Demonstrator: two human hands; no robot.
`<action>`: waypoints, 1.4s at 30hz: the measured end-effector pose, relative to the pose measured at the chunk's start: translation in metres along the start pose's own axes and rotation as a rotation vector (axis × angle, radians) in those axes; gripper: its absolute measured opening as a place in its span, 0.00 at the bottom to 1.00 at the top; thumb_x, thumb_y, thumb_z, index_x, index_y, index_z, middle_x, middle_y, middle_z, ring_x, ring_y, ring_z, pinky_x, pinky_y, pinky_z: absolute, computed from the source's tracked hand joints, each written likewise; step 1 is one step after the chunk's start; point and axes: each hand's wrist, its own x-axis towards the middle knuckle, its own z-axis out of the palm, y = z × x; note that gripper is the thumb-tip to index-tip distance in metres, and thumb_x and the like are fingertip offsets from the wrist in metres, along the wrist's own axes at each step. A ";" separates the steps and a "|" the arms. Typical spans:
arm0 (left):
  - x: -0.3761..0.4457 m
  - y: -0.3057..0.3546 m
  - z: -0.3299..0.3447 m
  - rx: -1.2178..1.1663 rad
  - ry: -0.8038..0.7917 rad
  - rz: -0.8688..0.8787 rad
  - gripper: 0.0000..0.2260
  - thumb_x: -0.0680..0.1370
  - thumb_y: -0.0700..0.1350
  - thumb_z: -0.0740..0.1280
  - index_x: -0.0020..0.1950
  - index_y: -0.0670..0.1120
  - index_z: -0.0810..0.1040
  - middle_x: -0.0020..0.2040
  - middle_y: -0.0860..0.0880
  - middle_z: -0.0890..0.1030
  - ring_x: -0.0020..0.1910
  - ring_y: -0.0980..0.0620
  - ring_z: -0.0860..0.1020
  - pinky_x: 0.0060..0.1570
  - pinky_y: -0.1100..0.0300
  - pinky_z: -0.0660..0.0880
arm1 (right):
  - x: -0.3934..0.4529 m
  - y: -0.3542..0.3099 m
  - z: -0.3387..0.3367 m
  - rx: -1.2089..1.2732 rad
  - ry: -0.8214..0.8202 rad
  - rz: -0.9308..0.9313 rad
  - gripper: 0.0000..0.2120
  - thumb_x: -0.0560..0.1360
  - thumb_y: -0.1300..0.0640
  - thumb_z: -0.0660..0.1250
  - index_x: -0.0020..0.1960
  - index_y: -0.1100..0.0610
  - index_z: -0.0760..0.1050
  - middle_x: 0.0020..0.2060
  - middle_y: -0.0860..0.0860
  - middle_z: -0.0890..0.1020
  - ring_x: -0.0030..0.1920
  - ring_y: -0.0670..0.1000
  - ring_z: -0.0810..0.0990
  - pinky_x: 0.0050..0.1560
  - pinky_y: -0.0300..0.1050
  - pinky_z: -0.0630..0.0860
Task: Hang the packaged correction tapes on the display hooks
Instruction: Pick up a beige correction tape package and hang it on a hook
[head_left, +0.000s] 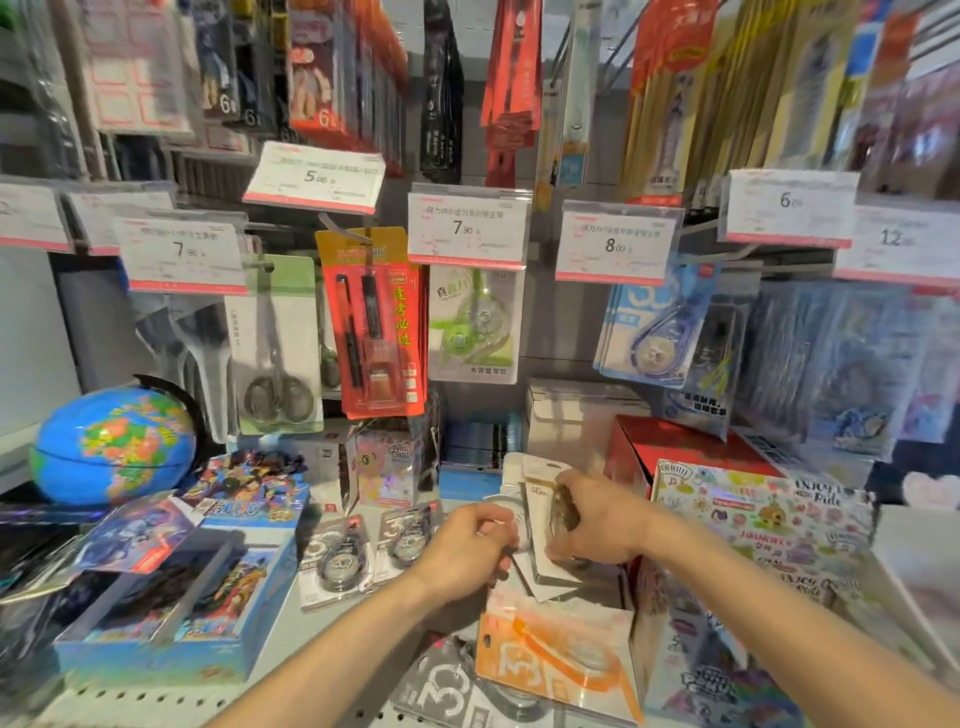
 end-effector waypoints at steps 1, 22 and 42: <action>0.000 0.004 -0.005 -0.044 0.016 -0.007 0.09 0.84 0.40 0.62 0.63 0.42 0.75 0.47 0.44 0.82 0.37 0.49 0.79 0.32 0.61 0.76 | -0.002 -0.002 0.000 0.029 0.036 -0.040 0.43 0.65 0.42 0.75 0.73 0.53 0.60 0.62 0.51 0.70 0.61 0.55 0.74 0.62 0.49 0.74; -0.039 0.051 -0.065 -0.280 0.117 0.233 0.13 0.84 0.40 0.63 0.67 0.49 0.76 0.51 0.45 0.88 0.45 0.47 0.87 0.38 0.59 0.82 | -0.044 -0.043 0.011 0.338 0.416 -0.447 0.42 0.68 0.39 0.73 0.74 0.45 0.55 0.66 0.40 0.63 0.63 0.41 0.70 0.60 0.34 0.68; -0.063 0.126 -0.088 0.556 0.535 0.554 0.16 0.80 0.53 0.67 0.67 0.53 0.72 0.47 0.59 0.82 0.44 0.58 0.81 0.49 0.53 0.80 | -0.056 -0.048 -0.018 0.412 0.811 -0.403 0.39 0.68 0.44 0.74 0.71 0.46 0.55 0.63 0.44 0.62 0.61 0.47 0.71 0.57 0.45 0.74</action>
